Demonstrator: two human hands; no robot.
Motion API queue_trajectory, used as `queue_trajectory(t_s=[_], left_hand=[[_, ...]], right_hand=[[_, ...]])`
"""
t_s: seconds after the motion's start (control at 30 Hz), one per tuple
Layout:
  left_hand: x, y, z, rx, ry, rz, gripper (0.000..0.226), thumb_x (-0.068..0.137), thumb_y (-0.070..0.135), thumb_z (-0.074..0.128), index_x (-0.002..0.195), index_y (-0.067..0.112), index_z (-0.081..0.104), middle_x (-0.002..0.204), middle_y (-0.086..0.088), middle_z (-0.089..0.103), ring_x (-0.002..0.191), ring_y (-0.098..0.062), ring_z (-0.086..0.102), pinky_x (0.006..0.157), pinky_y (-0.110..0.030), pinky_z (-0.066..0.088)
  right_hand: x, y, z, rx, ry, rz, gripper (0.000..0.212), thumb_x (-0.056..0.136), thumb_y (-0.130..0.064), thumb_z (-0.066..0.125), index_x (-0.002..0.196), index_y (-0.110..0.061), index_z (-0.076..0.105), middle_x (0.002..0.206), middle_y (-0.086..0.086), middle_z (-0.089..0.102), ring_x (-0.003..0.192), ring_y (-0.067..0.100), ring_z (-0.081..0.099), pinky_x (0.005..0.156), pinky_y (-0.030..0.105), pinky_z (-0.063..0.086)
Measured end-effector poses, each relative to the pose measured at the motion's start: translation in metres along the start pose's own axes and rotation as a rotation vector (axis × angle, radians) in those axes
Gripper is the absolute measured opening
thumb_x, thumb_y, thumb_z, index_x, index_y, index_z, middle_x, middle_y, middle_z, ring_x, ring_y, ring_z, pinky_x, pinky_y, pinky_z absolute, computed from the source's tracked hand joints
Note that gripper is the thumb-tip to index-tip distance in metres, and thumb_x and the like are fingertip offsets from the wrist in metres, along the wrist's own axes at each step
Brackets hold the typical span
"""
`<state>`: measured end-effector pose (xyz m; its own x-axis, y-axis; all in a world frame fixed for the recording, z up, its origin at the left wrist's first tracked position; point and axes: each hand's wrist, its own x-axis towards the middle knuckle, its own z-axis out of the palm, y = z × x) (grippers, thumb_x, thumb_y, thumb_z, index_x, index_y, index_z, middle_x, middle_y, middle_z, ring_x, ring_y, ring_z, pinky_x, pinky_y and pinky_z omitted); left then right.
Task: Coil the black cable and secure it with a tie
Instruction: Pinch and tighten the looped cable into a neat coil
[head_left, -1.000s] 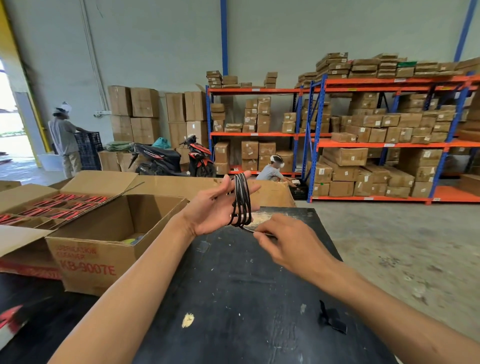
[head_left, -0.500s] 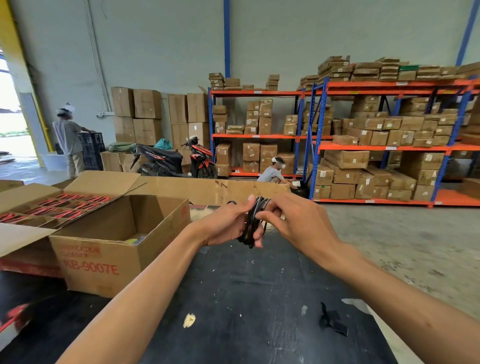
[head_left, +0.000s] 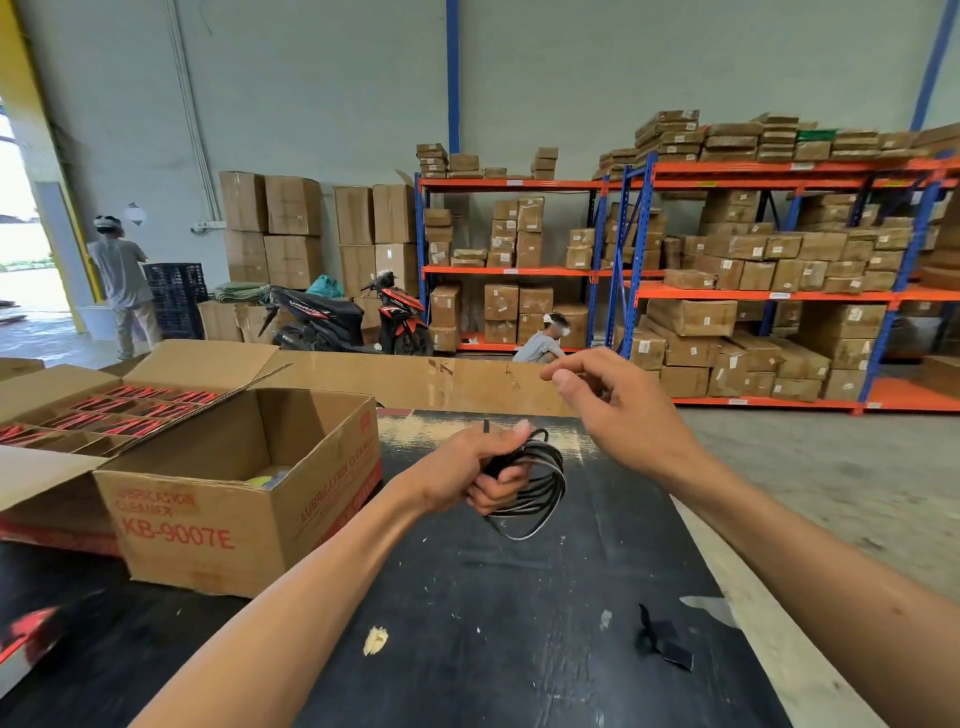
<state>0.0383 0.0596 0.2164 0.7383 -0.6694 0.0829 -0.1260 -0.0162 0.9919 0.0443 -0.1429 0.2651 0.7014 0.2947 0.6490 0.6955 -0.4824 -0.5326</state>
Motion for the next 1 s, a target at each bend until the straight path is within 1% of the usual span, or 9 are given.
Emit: queue_trajectory(t_s=[0.1, 0.17, 0.27, 0.37, 0.47, 0.57, 0.8, 0.9, 1.0], left_hand=[[-0.001, 0.003, 0.01, 0.01, -0.126, -0.002, 0.051, 0.095, 0.055, 0.044, 0.06, 0.018, 0.042, 0.045, 0.007, 0.028, 0.04, -0.014, 0.012, 0.04, -0.027, 0.008], [-0.001, 0.005, 0.015, 0.01, -0.186, 0.006, 0.05, 0.096, 0.053, 0.045, 0.061, 0.017, 0.041, 0.045, 0.006, 0.026, 0.039, -0.012, 0.012, 0.039, -0.027, 0.008], [-0.003, 0.008, 0.018, 0.002, -0.232, -0.007, 0.049, 0.096, 0.052, 0.046, 0.062, 0.017, 0.04, 0.047, 0.002, 0.02, 0.039, -0.012, 0.012, 0.039, -0.026, 0.008], [-0.006, 0.012, 0.019, -0.026, -0.222, -0.006, 0.048, 0.097, 0.048, 0.043, 0.062, 0.015, 0.039, 0.046, -0.002, 0.016, 0.038, -0.013, 0.011, 0.038, -0.027, 0.007], [-0.008, 0.013, 0.015, -0.042, -0.149, 0.001, 0.049, 0.101, 0.043, 0.031, 0.06, 0.016, 0.038, 0.046, -0.003, 0.015, 0.038, -0.014, 0.011, 0.038, -0.029, 0.009], [-0.011, 0.01, 0.009, -0.061, -0.067, 0.026, 0.05, 0.102, 0.042, 0.027, 0.06, 0.018, 0.039, 0.047, -0.001, 0.015, 0.037, -0.015, 0.013, 0.038, -0.029, 0.01], [0.002, -0.001, 0.007, -0.047, 0.134, 0.069, 0.063, 0.093, 0.073, 0.03, 0.061, 0.018, 0.031, 0.042, 0.005, 0.022, 0.032, -0.012, 0.016, 0.037, -0.016, 0.022], [0.005, -0.006, 0.006, -0.021, 0.312, 0.067, 0.066, 0.09, 0.077, 0.029, 0.059, 0.02, 0.032, 0.042, 0.003, 0.022, 0.034, -0.012, 0.014, 0.038, -0.017, 0.02], [0.008, -0.012, 0.007, 0.064, 0.492, 0.06, 0.057, 0.097, 0.063, 0.032, 0.059, 0.021, 0.039, 0.044, 0.002, 0.024, 0.037, -0.012, 0.015, 0.041, -0.019, 0.017]], right_hand=[[0.003, 0.003, 0.0, 0.21, -0.269, 0.07, 0.028, 0.104, -0.015, 0.054, 0.122, -0.025, 0.072, 0.123, -0.011, 0.07, 0.115, 0.004, 0.062, 0.088, 0.022, 0.045], [0.002, 0.007, 0.004, 0.295, -0.357, 0.09, 0.032, 0.103, -0.007, 0.052, 0.128, -0.018, 0.069, 0.126, -0.005, 0.072, 0.12, 0.013, 0.063, 0.094, 0.029, 0.05], [-0.001, 0.013, 0.009, 0.394, -0.426, 0.095, 0.032, 0.103, -0.005, 0.053, 0.127, -0.018, 0.07, 0.119, -0.005, 0.076, 0.12, 0.01, 0.065, 0.102, 0.028, 0.049], [-0.001, 0.014, 0.012, 0.427, -0.404, 0.088, 0.032, 0.1, -0.004, 0.057, 0.112, -0.024, 0.078, 0.106, -0.009, 0.079, 0.108, 0.004, 0.069, 0.092, 0.018, 0.05], [-0.001, 0.015, 0.015, 0.435, -0.351, 0.083, 0.028, 0.096, -0.011, 0.06, 0.103, -0.028, 0.081, 0.104, -0.005, 0.079, 0.105, 0.011, 0.07, 0.091, 0.023, 0.049], [-0.005, 0.019, 0.015, 0.453, -0.337, 0.078, 0.026, 0.097, -0.026, 0.056, 0.105, -0.028, 0.08, 0.107, 0.0, 0.079, 0.104, 0.022, 0.07, 0.093, 0.043, 0.051], [-0.016, 0.024, 0.022, 0.476, -0.353, 0.116, 0.039, 0.101, -0.051, 0.047, 0.121, -0.03, 0.073, 0.117, 0.002, 0.076, 0.114, 0.025, 0.068, 0.105, 0.058, 0.045], [-0.021, 0.025, 0.022, 0.479, -0.338, 0.116, 0.035, 0.101, -0.045, 0.048, 0.122, -0.032, 0.072, 0.116, -0.002, 0.077, 0.114, 0.018, 0.068, 0.1, 0.047, 0.05], [-0.027, 0.027, 0.024, 0.487, -0.336, 0.112, 0.03, 0.098, -0.039, 0.055, 0.123, -0.034, 0.072, 0.117, -0.008, 0.077, 0.114, 0.011, 0.068, 0.1, 0.032, 0.05]])
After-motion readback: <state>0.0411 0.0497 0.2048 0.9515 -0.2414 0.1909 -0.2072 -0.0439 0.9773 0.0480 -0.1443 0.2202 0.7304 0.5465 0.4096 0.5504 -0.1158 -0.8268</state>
